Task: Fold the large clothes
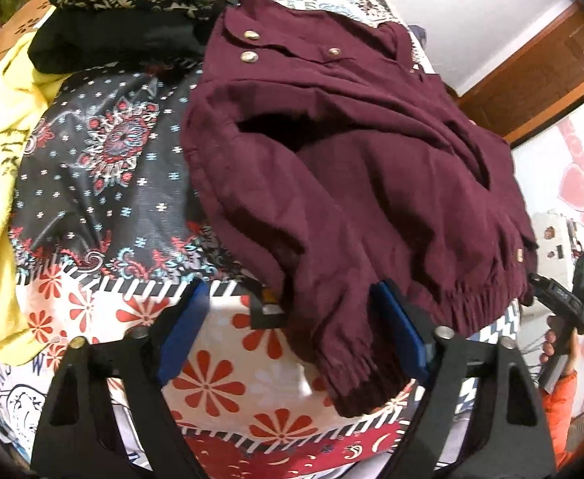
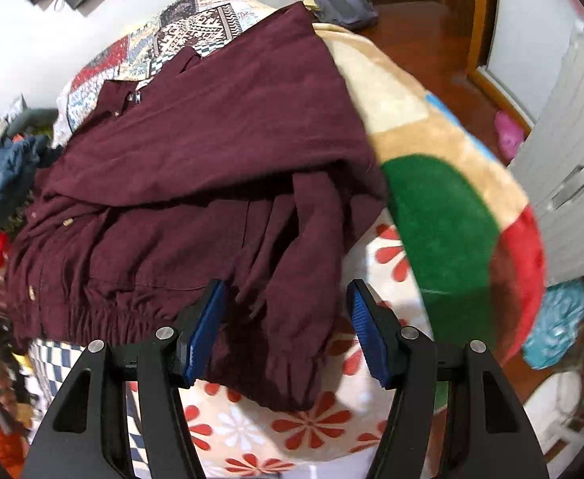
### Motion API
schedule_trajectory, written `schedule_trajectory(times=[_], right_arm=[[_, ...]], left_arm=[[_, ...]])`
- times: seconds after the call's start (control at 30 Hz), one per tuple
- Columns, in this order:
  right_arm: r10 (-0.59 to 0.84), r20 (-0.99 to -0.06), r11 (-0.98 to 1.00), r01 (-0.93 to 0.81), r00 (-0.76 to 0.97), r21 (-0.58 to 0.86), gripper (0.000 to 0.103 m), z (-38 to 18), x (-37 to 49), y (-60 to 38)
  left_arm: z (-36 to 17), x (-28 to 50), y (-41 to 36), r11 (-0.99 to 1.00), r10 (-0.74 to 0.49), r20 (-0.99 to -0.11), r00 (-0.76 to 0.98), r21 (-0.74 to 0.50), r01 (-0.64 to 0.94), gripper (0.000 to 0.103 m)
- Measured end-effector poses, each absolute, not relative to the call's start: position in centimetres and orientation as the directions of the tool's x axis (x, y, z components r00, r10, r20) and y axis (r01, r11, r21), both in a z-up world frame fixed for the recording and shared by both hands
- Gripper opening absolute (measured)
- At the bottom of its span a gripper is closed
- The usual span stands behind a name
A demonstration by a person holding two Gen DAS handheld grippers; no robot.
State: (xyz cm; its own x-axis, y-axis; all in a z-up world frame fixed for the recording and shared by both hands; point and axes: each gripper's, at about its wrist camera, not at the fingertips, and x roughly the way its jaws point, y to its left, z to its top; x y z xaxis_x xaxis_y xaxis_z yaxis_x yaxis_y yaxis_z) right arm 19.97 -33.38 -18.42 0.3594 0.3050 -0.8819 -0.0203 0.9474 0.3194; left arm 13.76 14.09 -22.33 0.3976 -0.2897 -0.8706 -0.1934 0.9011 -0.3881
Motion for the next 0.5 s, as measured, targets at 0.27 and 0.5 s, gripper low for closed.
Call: schedule_trajectory(times=[0.27, 0.5], right_arm=[[0.339, -0.864, 0.939, -0.084, 0.371, 0.332, 0.013, -17.2, 19.5, -32.1], [0.33, -0.821, 0.943, -0.191, 0.465, 0.271, 0.011, -13.4, 20.3, -30.1]], left_arm=[[-20.9, 12.9, 13.9, 0.861, -0.414, -0.82, 0.395, -0.494, -0.123, 0.036], [-16.9, 13.9, 13.8, 0.896, -0.343, -0.79, 0.508, -0.438, -0.076, 0.01]])
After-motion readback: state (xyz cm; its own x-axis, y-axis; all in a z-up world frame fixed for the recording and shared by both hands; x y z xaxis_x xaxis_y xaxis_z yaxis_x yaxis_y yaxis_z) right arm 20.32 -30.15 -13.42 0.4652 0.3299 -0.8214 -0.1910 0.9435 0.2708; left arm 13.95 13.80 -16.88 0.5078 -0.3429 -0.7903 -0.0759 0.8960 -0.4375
